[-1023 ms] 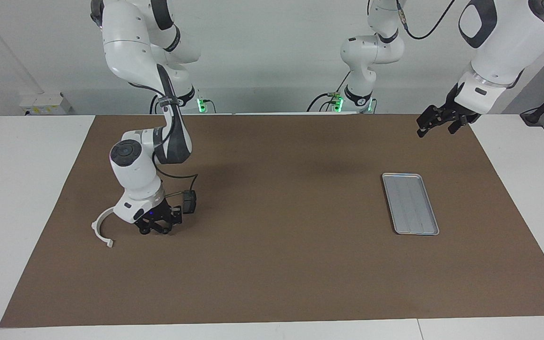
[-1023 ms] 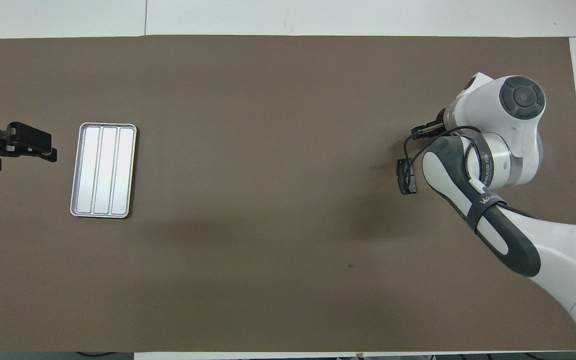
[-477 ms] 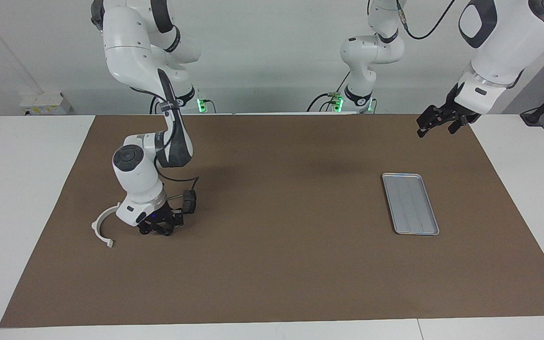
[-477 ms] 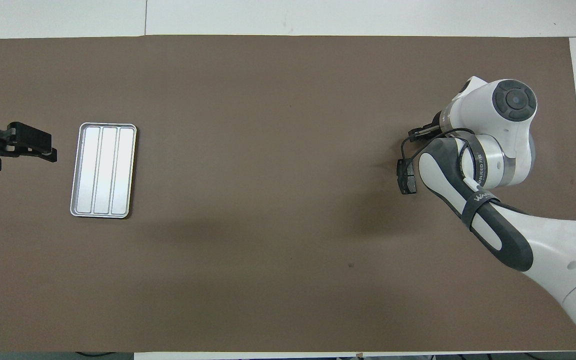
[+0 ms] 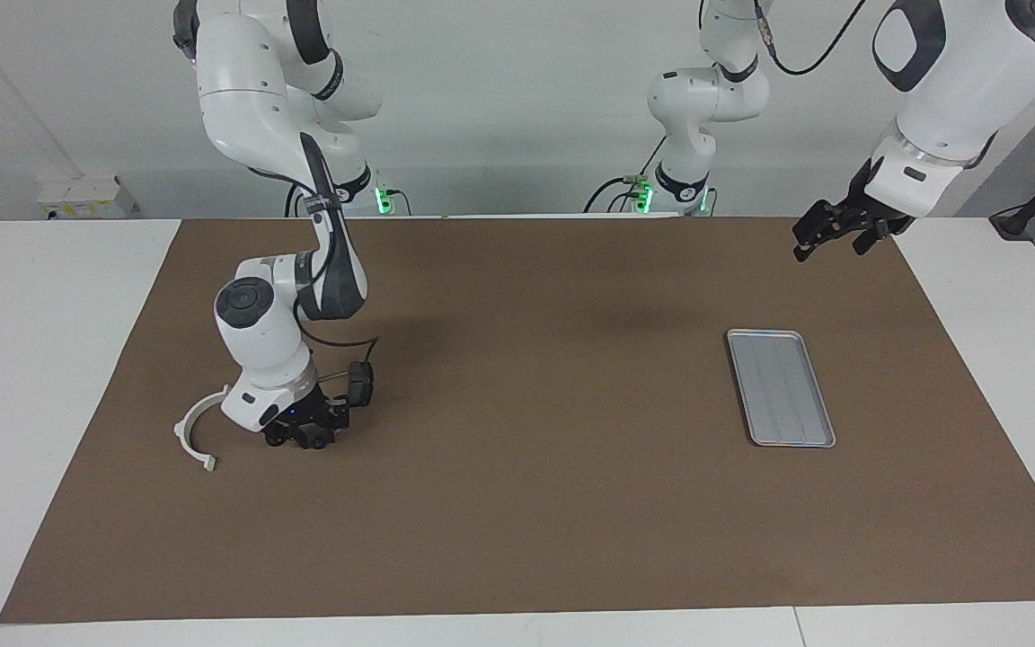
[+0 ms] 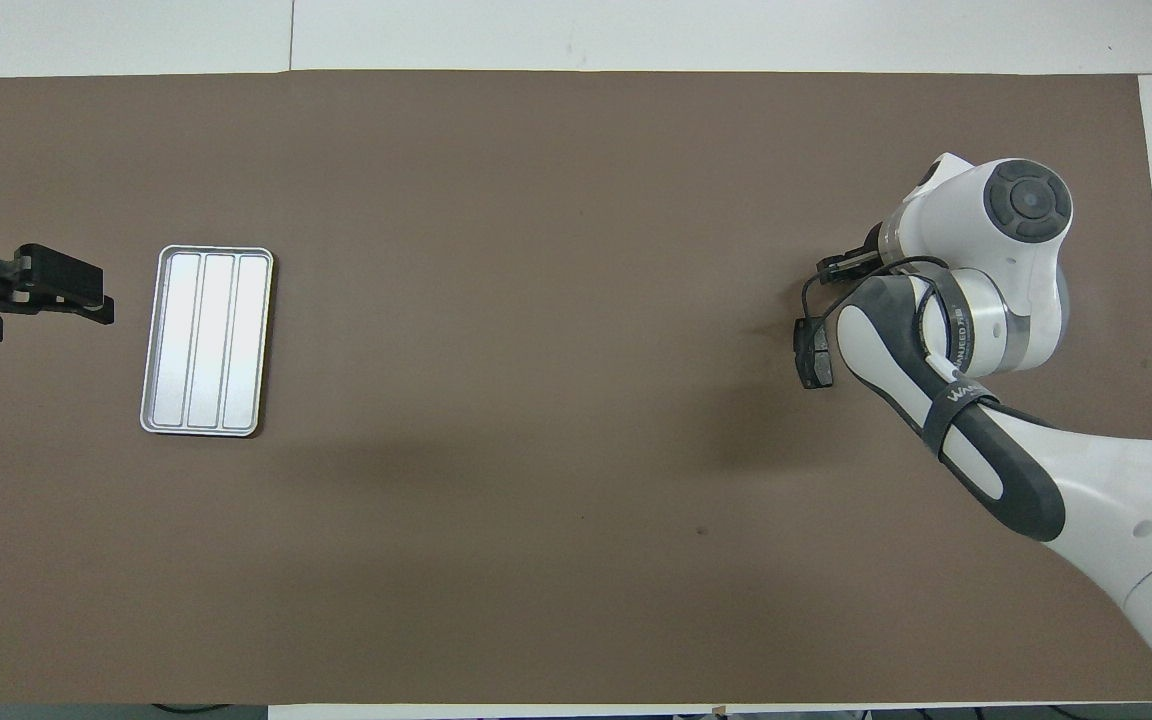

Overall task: Place bearing gear from tray to pile
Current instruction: 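Place the bearing beside the first bearing near the white bracket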

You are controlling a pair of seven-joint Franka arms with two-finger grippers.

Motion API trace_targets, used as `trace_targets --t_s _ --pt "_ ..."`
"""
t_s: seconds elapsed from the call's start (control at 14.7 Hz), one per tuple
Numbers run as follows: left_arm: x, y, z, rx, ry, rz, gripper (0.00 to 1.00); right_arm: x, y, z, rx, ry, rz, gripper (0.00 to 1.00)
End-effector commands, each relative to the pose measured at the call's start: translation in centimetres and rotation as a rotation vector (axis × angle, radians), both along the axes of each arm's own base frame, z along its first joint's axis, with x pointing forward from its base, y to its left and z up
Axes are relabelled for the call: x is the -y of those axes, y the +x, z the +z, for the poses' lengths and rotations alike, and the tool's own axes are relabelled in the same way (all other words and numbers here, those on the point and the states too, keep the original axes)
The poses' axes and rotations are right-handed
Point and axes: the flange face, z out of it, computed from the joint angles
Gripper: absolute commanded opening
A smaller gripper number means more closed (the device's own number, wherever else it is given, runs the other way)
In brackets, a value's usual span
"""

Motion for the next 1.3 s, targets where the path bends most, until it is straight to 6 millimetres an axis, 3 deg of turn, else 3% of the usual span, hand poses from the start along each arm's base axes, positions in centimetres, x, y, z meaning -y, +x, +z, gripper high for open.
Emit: trace_targets --t_s 0.0,0.07,0.2,0.41,0.55,0.68,0.89,1.02,1.23 --pt "-0.2 -0.5 0.2 0.006 0.005 0.001 1.00 -0.3 -0.1 0.8 0.011 0.010 -0.002 0.99" --pt "-0.2 -0.5 0.2 0.006 0.005 0.001 1.00 -0.8 -0.1 1.8 0.015 0.011 -0.006 1.00" --pt "-0.2 -0.5 0.2 0.006 0.005 0.001 1.00 -1.6 0.4 6.0 0.030 0.012 -0.038 1.00" --pt "-0.2 -0.5 0.2 0.006 0.005 0.001 1.00 -2.6 1.6 14.7 0.008 0.001 -0.033 1.00" --pt "-0.2 -0.5 0.2 0.006 0.005 0.001 1.00 -2.4 1.2 20.1 -0.009 -0.004 -0.040 1.00" --pt "-0.2 -0.6 0.2 0.006 0.004 0.001 1.00 -2.0 -0.7 25.2 0.030 -0.008 -0.050 1.00" --pt "-0.2 -0.5 0.2 0.006 0.005 0.001 1.00 -1.1 -4.8 30.7 -0.005 -0.022 -0.068 1.00" --pt "-0.2 -0.5 0.2 0.006 0.005 0.001 1.00 -1.0 -8.1 33.6 -0.035 -0.033 -0.080 1.00" --pt "-0.2 -0.6 0.2 0.006 0.004 0.001 1.00 -0.9 -10.6 36.7 -0.021 -0.036 -0.083 1.00"
